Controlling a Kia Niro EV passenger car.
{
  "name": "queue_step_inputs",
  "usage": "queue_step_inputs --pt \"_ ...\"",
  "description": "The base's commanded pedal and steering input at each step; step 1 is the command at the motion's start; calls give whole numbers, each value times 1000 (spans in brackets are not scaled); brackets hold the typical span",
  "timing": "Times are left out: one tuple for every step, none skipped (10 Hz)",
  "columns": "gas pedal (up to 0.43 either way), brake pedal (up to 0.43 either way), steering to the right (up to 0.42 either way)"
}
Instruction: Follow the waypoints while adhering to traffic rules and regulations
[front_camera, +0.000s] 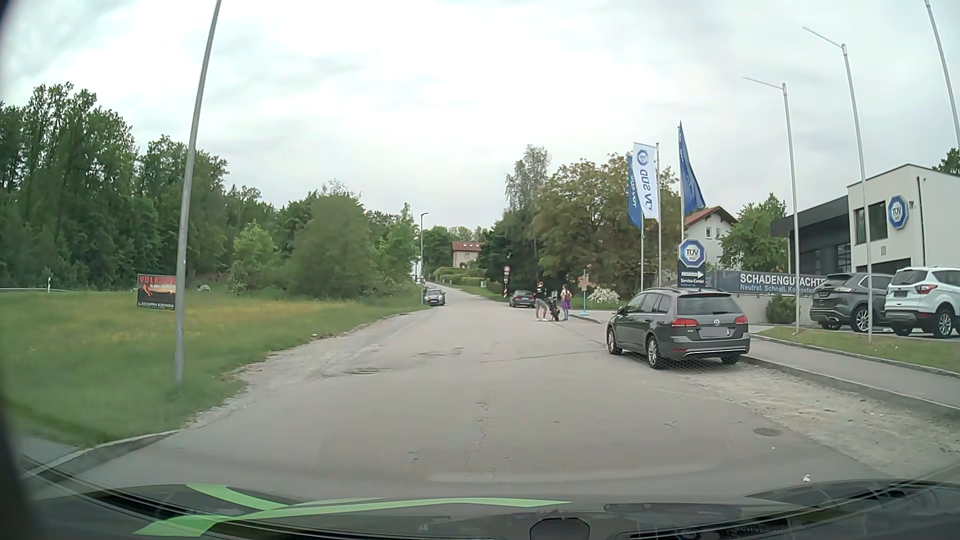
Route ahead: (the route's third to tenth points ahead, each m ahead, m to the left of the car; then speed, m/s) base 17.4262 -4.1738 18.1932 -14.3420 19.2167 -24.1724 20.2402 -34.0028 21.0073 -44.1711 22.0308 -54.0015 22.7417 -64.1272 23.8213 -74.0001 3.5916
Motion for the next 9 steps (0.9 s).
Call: queue_step_inputs --pt "28 0 2" --pt "28 0 2" --pt "28 0 2" --pt "28 0 2" --pt "28 0 2" --pt "28 0 2" --pt "28 0 2" --pt "28 0 2" --pt "28 0 1"
